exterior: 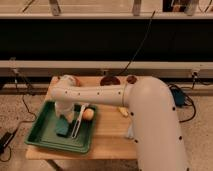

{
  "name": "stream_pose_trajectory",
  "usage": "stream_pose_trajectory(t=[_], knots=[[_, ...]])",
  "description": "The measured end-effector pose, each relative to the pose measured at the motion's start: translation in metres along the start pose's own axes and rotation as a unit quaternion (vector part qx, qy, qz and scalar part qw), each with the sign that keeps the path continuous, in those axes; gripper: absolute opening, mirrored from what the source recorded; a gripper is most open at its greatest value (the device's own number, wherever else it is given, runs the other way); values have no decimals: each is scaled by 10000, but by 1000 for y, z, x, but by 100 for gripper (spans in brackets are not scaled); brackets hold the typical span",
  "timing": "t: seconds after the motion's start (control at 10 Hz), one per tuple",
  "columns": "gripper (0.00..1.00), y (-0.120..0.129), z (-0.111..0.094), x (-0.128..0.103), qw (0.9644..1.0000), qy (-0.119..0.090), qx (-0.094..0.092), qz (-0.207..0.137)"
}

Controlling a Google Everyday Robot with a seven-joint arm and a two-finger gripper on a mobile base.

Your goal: Wipe tray with sponge

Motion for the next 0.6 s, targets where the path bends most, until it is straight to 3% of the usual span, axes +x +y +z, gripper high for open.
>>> stream_pose_trajectory(t=[0.3, 0.6], knots=[[0, -12, 1, 16, 9999, 37, 54, 115], [0, -35, -1, 11, 9999, 60, 128, -7]])
